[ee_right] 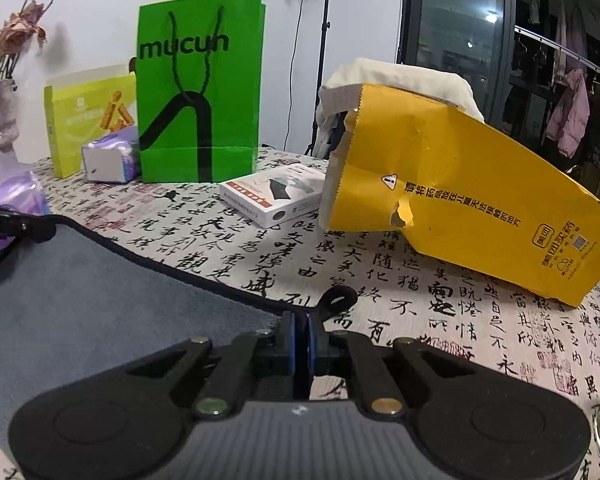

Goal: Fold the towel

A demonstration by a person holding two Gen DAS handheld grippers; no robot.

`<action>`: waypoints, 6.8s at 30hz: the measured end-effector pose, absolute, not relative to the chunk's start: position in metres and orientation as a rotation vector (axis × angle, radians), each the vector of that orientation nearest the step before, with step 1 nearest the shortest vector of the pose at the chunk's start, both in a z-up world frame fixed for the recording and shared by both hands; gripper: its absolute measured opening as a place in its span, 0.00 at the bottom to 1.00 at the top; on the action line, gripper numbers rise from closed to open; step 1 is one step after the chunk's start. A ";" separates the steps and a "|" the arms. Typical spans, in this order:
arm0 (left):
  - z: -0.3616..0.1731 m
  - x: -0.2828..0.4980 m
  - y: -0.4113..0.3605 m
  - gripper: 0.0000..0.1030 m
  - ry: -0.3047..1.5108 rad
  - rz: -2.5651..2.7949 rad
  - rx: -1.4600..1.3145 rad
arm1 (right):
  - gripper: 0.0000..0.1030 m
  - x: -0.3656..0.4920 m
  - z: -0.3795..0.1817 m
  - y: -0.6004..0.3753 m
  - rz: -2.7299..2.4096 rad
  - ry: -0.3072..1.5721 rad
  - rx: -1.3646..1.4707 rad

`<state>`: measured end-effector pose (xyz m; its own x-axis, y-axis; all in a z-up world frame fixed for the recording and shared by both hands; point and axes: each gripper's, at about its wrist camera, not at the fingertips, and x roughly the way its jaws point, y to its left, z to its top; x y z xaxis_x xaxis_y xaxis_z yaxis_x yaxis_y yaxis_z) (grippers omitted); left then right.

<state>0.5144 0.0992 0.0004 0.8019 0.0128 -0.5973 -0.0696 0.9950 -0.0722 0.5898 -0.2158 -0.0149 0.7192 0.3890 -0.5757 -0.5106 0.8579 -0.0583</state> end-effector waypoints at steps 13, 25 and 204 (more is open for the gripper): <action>-0.001 0.501 0.097 0.77 0.630 0.067 -0.005 | 0.55 0.601 -0.021 -0.217 0.455 0.616 -0.182; 0.020 0.453 0.088 0.86 0.599 0.068 0.006 | 0.74 0.561 -0.002 -0.227 0.457 0.597 -0.151; 0.002 -0.003 -0.002 1.00 0.342 0.018 0.022 | 1.00 0.023 -0.004 -0.273 0.377 0.406 0.001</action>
